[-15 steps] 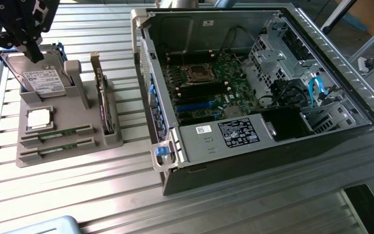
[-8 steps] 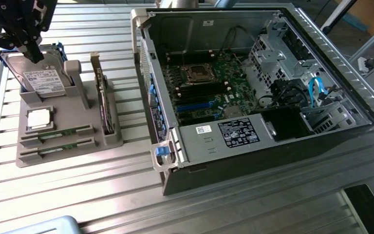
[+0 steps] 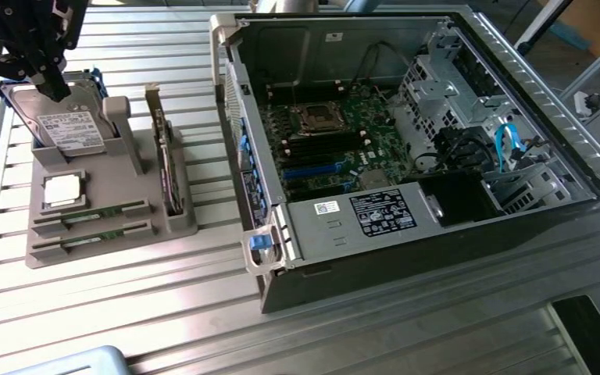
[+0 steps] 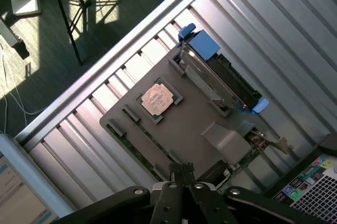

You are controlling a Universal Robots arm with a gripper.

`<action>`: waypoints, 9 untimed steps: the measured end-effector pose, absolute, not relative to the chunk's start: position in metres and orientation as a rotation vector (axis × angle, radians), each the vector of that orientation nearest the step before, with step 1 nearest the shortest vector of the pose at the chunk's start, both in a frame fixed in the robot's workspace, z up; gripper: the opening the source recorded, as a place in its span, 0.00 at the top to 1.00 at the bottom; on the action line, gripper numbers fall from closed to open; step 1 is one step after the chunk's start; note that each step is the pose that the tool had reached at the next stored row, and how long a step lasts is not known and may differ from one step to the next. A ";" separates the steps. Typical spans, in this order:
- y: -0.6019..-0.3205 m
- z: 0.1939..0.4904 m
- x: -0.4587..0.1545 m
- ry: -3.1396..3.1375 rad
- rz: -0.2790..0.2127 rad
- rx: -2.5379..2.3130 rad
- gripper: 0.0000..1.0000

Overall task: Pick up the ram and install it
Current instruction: 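Pick up the ram and move it above insertion slot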

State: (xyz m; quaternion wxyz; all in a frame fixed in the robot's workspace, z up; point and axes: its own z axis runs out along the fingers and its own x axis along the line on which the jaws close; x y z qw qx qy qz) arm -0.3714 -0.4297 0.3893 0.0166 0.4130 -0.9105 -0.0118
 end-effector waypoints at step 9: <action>-0.430 0.389 -0.371 -2.764 -0.034 1.419 0.90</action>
